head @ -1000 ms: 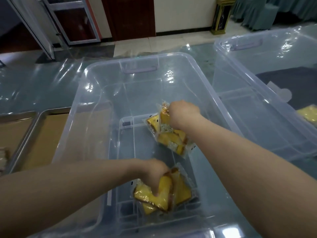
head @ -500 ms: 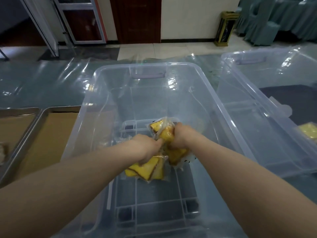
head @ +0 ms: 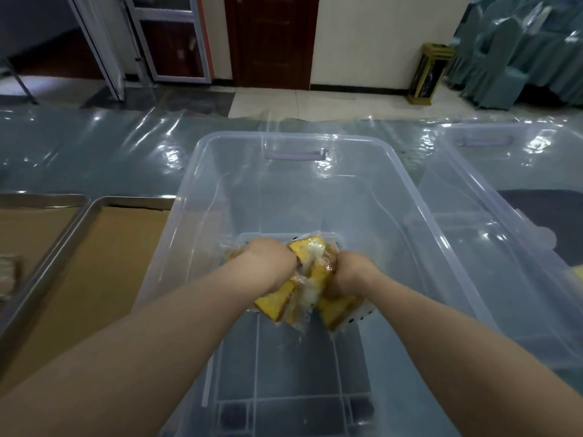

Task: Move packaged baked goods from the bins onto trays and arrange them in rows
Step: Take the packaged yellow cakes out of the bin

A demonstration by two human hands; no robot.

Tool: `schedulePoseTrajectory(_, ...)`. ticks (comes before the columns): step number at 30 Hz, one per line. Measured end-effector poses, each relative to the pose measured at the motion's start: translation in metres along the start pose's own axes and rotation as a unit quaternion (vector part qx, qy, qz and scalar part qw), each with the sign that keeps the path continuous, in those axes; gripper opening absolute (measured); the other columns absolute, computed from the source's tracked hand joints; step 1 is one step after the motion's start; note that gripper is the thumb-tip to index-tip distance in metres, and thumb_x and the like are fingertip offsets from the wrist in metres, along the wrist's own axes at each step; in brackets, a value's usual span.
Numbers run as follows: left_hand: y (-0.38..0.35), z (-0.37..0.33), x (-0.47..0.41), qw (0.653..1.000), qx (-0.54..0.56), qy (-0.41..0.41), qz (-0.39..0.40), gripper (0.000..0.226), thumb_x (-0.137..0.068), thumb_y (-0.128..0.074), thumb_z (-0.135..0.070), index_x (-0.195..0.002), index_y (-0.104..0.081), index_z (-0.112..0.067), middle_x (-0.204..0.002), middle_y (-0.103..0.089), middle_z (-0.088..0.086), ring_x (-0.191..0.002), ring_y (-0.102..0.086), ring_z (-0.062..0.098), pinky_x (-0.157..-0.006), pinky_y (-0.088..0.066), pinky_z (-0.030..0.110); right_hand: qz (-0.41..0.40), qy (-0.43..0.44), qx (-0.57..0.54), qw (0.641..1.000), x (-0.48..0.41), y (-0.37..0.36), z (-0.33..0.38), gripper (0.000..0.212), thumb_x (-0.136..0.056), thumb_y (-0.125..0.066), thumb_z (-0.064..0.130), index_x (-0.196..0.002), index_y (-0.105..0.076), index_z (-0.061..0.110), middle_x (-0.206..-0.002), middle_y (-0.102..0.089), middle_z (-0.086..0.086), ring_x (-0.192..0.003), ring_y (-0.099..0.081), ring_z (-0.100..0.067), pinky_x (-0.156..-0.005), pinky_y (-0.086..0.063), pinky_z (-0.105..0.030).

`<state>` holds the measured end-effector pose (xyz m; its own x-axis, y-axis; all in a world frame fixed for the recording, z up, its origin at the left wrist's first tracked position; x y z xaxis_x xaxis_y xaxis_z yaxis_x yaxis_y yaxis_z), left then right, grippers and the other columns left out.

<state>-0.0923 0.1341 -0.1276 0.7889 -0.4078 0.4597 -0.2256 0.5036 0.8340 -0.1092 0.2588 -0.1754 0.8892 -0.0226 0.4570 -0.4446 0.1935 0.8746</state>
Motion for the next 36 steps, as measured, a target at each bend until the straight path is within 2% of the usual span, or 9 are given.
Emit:
schedulePoseTrajectory(5,0.017,0.024,-0.001,0.996,0.031,0.052,-0.065,0.031,-0.085,-0.051,-0.003,-0.109,-0.061,-0.02,-0.106,-0.062,0.003,-0.103,-0.055,0.025,-0.07,-0.037,0.032,-0.017,-0.014,-0.186,0.982,-0.012,0.028,0.006,0.025,-0.061,-0.08,0.028,-0.074,-0.061,0.017,-0.074,-0.062,-0.001,-0.069,-0.06,-0.016,-0.054,-0.047,-0.025)
schedulePoseTrajectory(11,0.024,0.04,0.002,0.988,0.0,0.081,-0.13,0.027,-0.082,-0.056,-0.002,-0.102,-0.058,-0.021,-0.101,-0.063,-0.002,-0.105,-0.046,0.023,-0.074,-0.029,0.032,0.034,0.032,-0.299,0.953,-0.036,0.019,0.025,0.047,-0.064,-0.081,0.019,-0.107,-0.064,0.014,-0.101,-0.066,-0.005,-0.088,-0.062,-0.02,-0.072,-0.051,-0.03)
schedulePoseTrajectory(13,0.016,0.039,0.002,0.991,-0.014,0.078,-0.113,0.024,-0.084,-0.056,-0.005,-0.101,-0.057,-0.021,-0.104,-0.062,-0.001,-0.108,-0.044,0.024,-0.085,-0.032,0.039,0.062,0.046,-0.297,0.952,-0.042,0.005,0.031,0.057,-0.06,-0.084,0.02,-0.112,-0.063,0.017,-0.106,-0.066,-0.005,-0.092,-0.062,-0.021,-0.08,-0.053,-0.033)
schedulePoseTrajectory(15,0.006,0.039,0.0,0.994,-0.017,0.077,-0.082,0.024,-0.086,-0.056,-0.007,-0.105,-0.06,-0.021,-0.108,-0.06,0.002,-0.114,-0.042,0.026,-0.104,-0.02,0.059,0.085,0.04,-0.298,0.95,-0.047,-0.009,0.03,0.063,-0.055,-0.086,0.022,-0.114,-0.062,0.019,-0.111,-0.065,-0.006,-0.099,-0.062,-0.025,-0.088,-0.053,-0.04)
schedulePoseTrajectory(19,-0.001,0.042,-0.006,0.995,-0.014,0.082,-0.057,0.026,-0.088,-0.052,-0.007,-0.11,-0.061,-0.019,-0.111,-0.058,0.005,-0.117,-0.044,0.028,-0.104,0.0,0.072,0.066,0.038,-0.265,0.961,-0.052,-0.019,0.027,0.069,-0.052,-0.086,0.032,-0.116,-0.059,0.023,-0.108,-0.064,-0.001,-0.097,-0.061,-0.021,-0.085,-0.053,-0.037)
schedulePoseTrajectory(22,-0.005,0.042,-0.01,0.995,-0.018,0.082,-0.055,0.029,-0.088,-0.051,-0.006,-0.113,-0.06,-0.019,-0.115,-0.057,0.006,-0.118,-0.043,0.029,-0.106,-0.008,0.07,0.033,0.036,-0.228,0.973,-0.053,-0.015,0.031,0.07,-0.05,-0.083,0.041,-0.114,-0.06,0.025,-0.108,-0.062,-0.003,-0.097,-0.06,-0.024,-0.086,-0.054,-0.039)
schedulePoseTrajectory(26,-0.006,0.043,-0.014,0.993,-0.02,0.081,-0.078,0.03,-0.089,-0.047,-0.005,-0.113,-0.059,-0.019,-0.116,-0.056,0.004,-0.114,-0.045,0.027,-0.093,-0.033,0.048,0.014,0.029,-0.159,0.987,-0.052,-0.012,0.037,0.072,-0.054,-0.083,0.045,-0.116,-0.053,0.025,-0.109,-0.059,-0.004,-0.102,-0.056,-0.028,-0.088,-0.051,-0.038)
schedulePoseTrajectory(30,0.0,0.048,-0.02,0.992,-0.012,0.083,-0.097,0.031,-0.089,-0.046,-0.004,-0.112,-0.06,-0.019,-0.115,-0.058,0.003,-0.112,-0.048,0.026,-0.083,-0.038,0.038,0.002,0.028,-0.083,0.996,-0.048,0.006,0.028,0.052,-0.064,-0.076,0.038,-0.108,-0.052,0.023,-0.097,-0.06,-0.003,-0.102,-0.053,-0.03,-0.082,-0.049,-0.035)
schedulePoseTrajectory(36,0.035,0.06,-0.02,0.986,-0.01,0.08,-0.143,0.033,-0.088,-0.046,-0.002,-0.113,-0.059,-0.019,-0.116,-0.058,0.004,-0.112,-0.048,0.028,-0.081,-0.036,0.036,-0.131,0.037,0.002,0.991,-0.028,0.065,0.033,0.026,-0.076,-0.056,0.019,-0.1,-0.046,0.018,-0.088,-0.052,-0.007,-0.108,-0.04,-0.033,-0.073,-0.042,-0.037)
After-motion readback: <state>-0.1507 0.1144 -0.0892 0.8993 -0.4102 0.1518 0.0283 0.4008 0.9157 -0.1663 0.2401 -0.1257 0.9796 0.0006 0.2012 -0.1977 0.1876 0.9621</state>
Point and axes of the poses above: each hand's wrist, its own x-axis away from the middle knuckle, its own y-axis out of the back of the hand, z = x × y, the point moved 10 cm from there along -x, towards the middle knuckle
